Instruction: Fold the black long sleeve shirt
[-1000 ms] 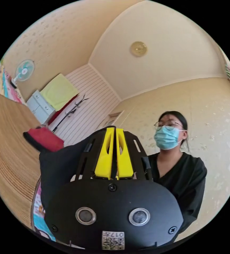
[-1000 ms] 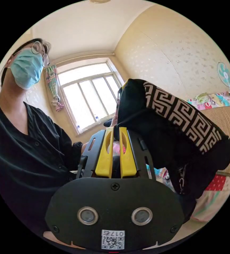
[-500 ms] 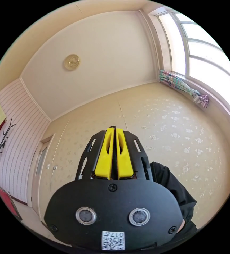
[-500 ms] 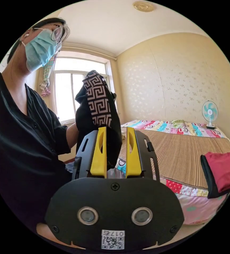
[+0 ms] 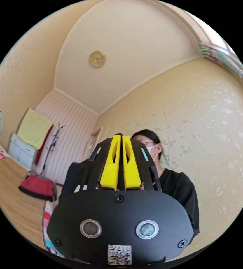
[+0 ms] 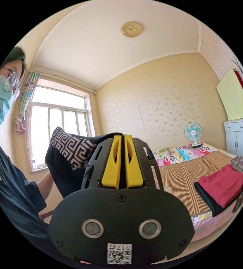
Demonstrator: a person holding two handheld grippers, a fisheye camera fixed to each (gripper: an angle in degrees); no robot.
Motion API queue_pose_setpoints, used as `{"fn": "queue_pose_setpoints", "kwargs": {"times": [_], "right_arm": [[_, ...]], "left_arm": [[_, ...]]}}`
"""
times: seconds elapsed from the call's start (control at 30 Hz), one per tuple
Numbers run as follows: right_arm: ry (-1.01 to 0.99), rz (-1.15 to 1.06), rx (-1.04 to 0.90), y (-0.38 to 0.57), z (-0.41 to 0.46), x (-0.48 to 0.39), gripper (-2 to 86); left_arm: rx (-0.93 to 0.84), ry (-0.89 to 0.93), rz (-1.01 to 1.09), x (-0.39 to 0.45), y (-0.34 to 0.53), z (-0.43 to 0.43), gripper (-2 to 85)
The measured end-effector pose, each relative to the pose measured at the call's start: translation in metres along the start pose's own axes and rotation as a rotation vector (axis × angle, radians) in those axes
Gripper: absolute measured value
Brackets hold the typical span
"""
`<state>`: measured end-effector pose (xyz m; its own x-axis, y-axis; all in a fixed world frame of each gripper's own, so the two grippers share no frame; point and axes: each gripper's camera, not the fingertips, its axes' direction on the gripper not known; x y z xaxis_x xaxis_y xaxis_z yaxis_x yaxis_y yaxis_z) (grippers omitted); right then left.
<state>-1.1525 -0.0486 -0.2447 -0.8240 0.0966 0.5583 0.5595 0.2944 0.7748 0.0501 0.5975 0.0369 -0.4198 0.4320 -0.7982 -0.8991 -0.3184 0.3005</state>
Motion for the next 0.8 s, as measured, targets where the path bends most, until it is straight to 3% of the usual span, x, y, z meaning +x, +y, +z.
{"fn": "queue_pose_setpoints", "kwargs": {"times": [0.13,0.2,0.27,0.43,0.6,0.73,0.8], "right_arm": [[0.043,0.058,0.105,-0.06,-0.02,-0.014,2.8],[0.034,0.04,0.139,-0.082,-0.028,-0.035,2.8],[0.061,0.017,0.158,-0.09,-0.032,-0.057,2.8],[0.248,-0.047,0.405,-0.074,-0.071,-0.116,2.9],[0.133,-0.246,0.66,-0.017,-0.119,-0.151,2.6],[0.105,-0.41,0.664,0.013,-0.136,-0.153,2.3],[0.045,-0.46,0.588,0.022,-0.136,-0.139,2.3]], "left_arm": [[-0.196,-0.612,-0.041,0.056,-0.01,-0.008,-1.0],[-0.198,-0.73,-0.022,0.072,-0.008,0.003,-1.0],[-0.137,-0.789,0.031,0.088,-0.004,0.02,-1.0],[0.219,-0.883,0.292,0.15,0.021,0.074,-1.0],[0.548,-1.023,0.551,0.197,0.07,0.117,-0.9],[0.587,-1.225,0.738,0.209,0.085,0.151,-0.9],[0.575,-1.229,0.749,0.195,0.081,0.152,-0.9]]}}
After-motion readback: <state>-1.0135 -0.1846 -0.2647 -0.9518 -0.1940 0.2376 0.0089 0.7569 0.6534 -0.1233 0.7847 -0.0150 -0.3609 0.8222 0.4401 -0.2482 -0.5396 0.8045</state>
